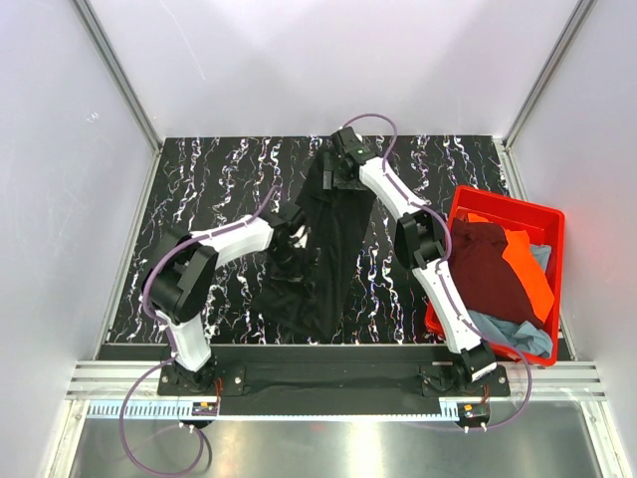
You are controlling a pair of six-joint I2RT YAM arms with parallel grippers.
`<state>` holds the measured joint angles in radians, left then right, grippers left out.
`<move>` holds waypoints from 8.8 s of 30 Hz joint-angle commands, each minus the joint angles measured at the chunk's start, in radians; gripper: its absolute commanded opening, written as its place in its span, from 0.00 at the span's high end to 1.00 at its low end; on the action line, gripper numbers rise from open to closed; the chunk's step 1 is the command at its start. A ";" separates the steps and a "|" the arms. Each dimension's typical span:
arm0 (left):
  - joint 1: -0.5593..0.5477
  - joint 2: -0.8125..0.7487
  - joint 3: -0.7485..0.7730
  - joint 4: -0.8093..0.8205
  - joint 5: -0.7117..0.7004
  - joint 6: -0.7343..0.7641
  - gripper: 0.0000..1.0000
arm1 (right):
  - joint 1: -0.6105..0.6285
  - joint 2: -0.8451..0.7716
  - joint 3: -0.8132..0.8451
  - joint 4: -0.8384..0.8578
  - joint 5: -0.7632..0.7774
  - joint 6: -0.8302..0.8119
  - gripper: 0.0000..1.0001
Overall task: Fold and stack the t-shirts
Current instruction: Fold the tshirt
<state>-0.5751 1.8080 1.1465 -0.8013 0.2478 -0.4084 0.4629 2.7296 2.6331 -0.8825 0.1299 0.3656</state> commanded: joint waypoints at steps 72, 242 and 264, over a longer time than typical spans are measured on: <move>0.251 0.266 0.837 0.191 0.108 -0.061 0.03 | -0.032 -1.242 -1.400 0.138 -0.525 0.191 0.00; 0.323 0.493 0.967 -0.107 -0.159 -0.060 0.99 | -0.205 -0.202 -0.329 0.031 -0.857 0.055 1.00; 0.336 0.101 0.560 0.017 -0.149 0.079 0.41 | -0.241 -0.333 -0.355 -0.092 -0.708 0.013 0.44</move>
<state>-0.2268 2.0438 1.8690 -0.8925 -0.0132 -0.3954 0.1734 2.5591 2.3894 -0.9112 -0.6319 0.4923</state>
